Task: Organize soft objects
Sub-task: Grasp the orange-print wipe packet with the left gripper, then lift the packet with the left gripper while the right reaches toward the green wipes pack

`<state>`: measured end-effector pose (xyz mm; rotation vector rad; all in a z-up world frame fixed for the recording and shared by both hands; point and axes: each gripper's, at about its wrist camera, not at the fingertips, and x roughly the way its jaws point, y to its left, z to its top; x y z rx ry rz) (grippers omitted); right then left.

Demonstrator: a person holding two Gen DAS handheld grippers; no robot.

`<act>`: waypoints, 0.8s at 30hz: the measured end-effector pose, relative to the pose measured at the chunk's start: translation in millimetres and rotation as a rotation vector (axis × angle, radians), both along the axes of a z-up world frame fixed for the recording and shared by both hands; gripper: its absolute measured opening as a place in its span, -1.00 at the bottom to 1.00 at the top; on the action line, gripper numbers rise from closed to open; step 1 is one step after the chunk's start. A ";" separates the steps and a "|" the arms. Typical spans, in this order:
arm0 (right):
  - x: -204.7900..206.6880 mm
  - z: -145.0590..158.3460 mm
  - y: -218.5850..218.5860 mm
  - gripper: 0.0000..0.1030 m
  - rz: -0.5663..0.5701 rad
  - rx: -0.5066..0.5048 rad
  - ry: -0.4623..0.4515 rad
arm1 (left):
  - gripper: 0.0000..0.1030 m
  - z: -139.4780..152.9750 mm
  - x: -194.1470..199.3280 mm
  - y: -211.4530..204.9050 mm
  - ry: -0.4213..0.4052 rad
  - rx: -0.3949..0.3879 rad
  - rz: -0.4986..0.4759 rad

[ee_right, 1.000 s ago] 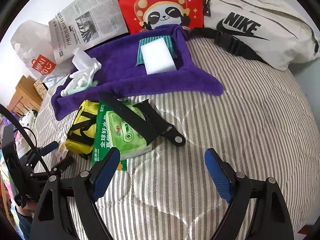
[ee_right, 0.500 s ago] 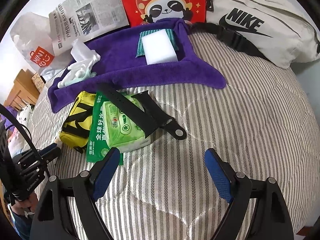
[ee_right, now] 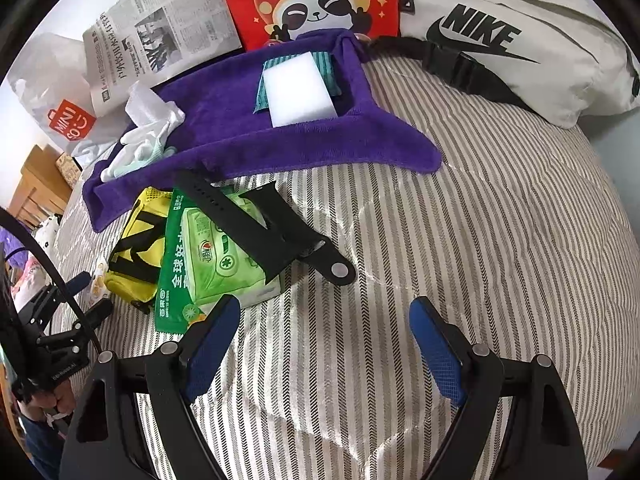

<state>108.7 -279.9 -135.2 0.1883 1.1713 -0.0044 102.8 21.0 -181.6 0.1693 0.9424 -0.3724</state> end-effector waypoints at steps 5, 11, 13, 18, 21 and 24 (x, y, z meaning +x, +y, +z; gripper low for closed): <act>4.1 -3.9 0.5 0.67 0.011 -0.002 0.007 | -0.08 1.9 3.3 3.8 0.002 -0.007 0.018; 8.2 -10.1 2.7 0.67 0.021 -0.006 0.021 | -0.20 2.7 -2.0 -0.5 0.000 -0.015 0.008; 9.0 -9.9 3.0 0.67 0.025 -0.008 0.019 | -0.24 3.0 -1.3 -0.1 0.007 -0.023 0.015; 11.3 -8.4 2.3 0.67 0.019 0.000 0.014 | -0.74 5.4 0.4 1.1 0.056 -0.105 -0.012; 12.3 -8.0 2.2 0.67 0.018 0.002 0.012 | -0.74 5.1 -2.7 -6.2 0.036 -0.066 -0.016; 14.0 -8.5 3.4 0.67 0.023 0.002 0.015 | -0.74 5.3 -3.5 -7.2 0.033 -0.061 -0.009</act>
